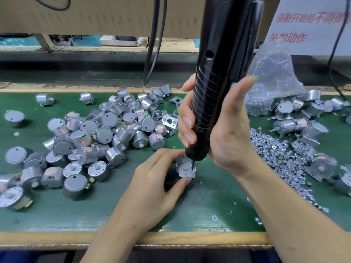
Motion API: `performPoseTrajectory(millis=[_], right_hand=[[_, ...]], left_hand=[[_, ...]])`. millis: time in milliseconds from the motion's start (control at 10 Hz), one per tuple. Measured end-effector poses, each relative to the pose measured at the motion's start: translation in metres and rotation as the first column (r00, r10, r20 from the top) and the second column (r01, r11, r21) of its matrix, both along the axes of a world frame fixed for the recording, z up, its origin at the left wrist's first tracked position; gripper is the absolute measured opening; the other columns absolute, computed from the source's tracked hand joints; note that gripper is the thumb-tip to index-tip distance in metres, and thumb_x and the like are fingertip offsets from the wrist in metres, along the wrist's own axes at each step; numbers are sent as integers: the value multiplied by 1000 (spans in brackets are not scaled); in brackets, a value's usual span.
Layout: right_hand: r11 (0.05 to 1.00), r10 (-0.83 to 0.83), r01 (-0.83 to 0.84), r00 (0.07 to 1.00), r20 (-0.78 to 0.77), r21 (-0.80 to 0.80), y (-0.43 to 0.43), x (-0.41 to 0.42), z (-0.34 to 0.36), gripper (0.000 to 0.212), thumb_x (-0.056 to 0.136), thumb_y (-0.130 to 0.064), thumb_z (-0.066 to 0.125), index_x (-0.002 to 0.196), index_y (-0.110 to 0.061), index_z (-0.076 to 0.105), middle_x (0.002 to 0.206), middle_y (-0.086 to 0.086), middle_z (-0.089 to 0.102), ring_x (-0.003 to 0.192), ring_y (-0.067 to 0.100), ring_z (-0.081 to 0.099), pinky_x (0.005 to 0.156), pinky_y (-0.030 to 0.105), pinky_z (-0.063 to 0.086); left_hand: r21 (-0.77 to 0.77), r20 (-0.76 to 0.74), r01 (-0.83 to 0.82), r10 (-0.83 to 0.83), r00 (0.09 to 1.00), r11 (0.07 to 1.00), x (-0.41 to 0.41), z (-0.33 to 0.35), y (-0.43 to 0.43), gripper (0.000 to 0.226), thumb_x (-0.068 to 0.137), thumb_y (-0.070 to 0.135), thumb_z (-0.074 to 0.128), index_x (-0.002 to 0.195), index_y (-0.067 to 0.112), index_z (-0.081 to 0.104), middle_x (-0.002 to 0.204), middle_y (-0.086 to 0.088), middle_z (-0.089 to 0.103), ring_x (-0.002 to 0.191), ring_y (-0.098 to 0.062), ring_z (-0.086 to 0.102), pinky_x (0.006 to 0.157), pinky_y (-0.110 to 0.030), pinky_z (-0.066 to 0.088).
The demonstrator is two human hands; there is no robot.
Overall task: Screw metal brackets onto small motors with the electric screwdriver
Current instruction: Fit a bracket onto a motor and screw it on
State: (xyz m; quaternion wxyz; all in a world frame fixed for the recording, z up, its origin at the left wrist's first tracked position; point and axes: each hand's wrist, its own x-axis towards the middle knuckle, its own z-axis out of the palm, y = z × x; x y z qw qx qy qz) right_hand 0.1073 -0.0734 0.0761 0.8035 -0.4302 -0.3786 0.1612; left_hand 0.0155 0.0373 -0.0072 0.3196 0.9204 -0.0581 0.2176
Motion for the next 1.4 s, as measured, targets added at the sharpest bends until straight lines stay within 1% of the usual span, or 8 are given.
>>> performPoseTrajectory(millis=[200, 600, 800, 1000, 1100, 1200, 1300, 1400], right_hand=[[1000, 11, -11, 1000, -8, -8, 0, -1, -1, 69, 69, -71, 37, 96, -10, 52, 56, -1, 48, 39, 14, 42, 42, 24, 38], [1000, 12, -13, 1000, -11, -12, 3, -1, -6, 69, 70, -75, 42, 95, -12, 54, 58, 1, 48, 41, 15, 42, 44, 25, 38], [1000, 23, -23, 1000, -17, -6, 5, -2, -11, 71, 71, -79, 47, 95, -13, 56, 59, 3, 49, 41, 15, 43, 44, 26, 40], [1000, 9, -10, 1000, -10, -18, 7, -2, -16, 71, 73, -81, 48, 94, -14, 56, 59, 2, 49, 41, 17, 42, 43, 30, 37], [999, 30, -30, 999, -30, -15, 7, -2, -17, 68, 73, -83, 50, 91, -18, 59, 59, 1, 49, 40, 16, 42, 43, 28, 38], [996, 91, -90, 995, -36, 19, 5, -4, -18, 68, 76, -82, 52, 88, -15, 59, 58, 2, 48, 40, 15, 42, 41, 27, 35], [996, 91, -92, 994, -66, -11, 5, -5, -18, 78, 70, -87, 56, 86, -11, 58, 56, 5, 46, 39, 16, 39, 40, 27, 31], [995, 78, -81, 995, -62, -53, 8, -7, -18, 95, 60, -95, 57, 86, -4, 52, 55, 8, 44, 39, 18, 37, 42, 27, 32]], left_hand=[[-17, -5, 3, -3, 1000, 1000, 0, 0, 0, 42, 82, 18, 79, 120, 18, 62, 110, 18, 58, 95, 16, 48, 81, 0, 32], [-11, -5, 4, -4, 1000, 1000, 0, 2, 0, 39, 82, 20, 78, 118, 17, 65, 107, 15, 59, 86, 15, 48, 78, -1, 32], [-3, -15, 15, -15, 1000, 1000, 0, 5, -1, 34, 82, 18, 79, 114, 16, 66, 99, 29, 46, 84, 18, 46, 77, 1, 31], [7, -6, 23, -23, 1000, 1000, 1, 6, 0, 29, 82, 17, 79, 108, 15, 66, 92, 32, 42, 83, 18, 45, 75, 1, 30], [6, -7, 18, -18, 1000, 1000, 1, 4, 0, 28, 83, 19, 78, 108, 14, 65, 90, 32, 42, 83, 16, 46, 75, 0, 30], [19, -10, 13, -13, 1000, 1000, 1, 2, 1, 30, 82, 24, 79, 107, 20, 62, 91, 35, 42, 86, 13, 44, 78, -3, 31], [35, -48, 1, 0, 999, 999, 2, 0, 2, 39, 78, 32, 81, 109, 25, 59, 90, 39, 39, 86, 7, 42, 80, -3, 31], [37, -35, -16, 17, 999, 999, 3, -2, 1, 31, 80, 29, 78, 102, 25, 57, 89, 38, 41, 83, 3, 41, 76, -6, 32]])
